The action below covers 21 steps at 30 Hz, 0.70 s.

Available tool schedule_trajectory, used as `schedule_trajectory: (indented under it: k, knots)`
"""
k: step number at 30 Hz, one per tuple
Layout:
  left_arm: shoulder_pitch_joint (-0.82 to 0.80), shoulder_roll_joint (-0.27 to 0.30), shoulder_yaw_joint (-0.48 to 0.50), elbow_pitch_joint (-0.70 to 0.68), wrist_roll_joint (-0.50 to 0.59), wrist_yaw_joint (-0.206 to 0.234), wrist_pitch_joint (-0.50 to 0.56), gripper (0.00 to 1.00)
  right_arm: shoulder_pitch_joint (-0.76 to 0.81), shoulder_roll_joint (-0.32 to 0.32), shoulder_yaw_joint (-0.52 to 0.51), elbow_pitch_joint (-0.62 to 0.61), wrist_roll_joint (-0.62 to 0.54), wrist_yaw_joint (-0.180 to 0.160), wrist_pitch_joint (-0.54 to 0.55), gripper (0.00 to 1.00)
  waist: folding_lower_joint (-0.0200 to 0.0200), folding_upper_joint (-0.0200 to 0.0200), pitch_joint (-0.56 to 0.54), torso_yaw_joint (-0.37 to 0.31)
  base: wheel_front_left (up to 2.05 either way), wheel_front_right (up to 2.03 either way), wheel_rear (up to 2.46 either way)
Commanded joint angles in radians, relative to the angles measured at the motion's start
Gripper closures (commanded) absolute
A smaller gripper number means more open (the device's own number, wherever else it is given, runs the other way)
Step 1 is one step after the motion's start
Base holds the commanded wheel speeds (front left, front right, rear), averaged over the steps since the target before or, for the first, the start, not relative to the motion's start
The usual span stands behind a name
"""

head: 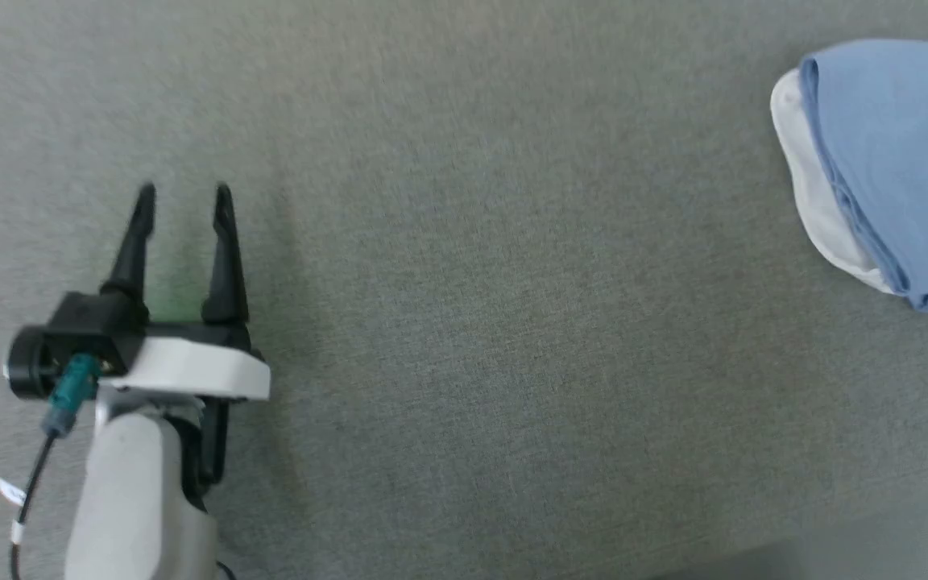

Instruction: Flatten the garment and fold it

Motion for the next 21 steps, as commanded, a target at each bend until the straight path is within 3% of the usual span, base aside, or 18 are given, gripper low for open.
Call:
schedule_trajectory:
  k: [1, 10, 21]
  knots:
    - [0.02, -0.006, -0.001, 0.012, -0.008, 0.005, -0.007, 0.0, 0.023, 0.006, 0.007, 0.006, 0.017, -0.002, -0.016, 0.0, 0.0001, -0.0001, -0.102, 0.036, 0.0, 0.0, 0.0]
    - [0.111, -0.04, -0.015, 0.072, -0.043, 0.01, -0.013, 0.0, 0.178, 0.038, 0.076, -0.079, 0.203, -0.002, -0.109, 0.0, 0.0001, -0.0001, -0.289, 0.126, 0.0, 0.0, 0.0]
    - [0.163, -0.057, -0.045, 0.093, -0.067, -0.003, -0.013, 0.0, 0.49, 0.157, 0.16, -0.441, 0.415, -0.002, -0.168, 0.0, 0.0001, -0.0001, -0.384, 0.242, 0.0, 0.0, 0.0]
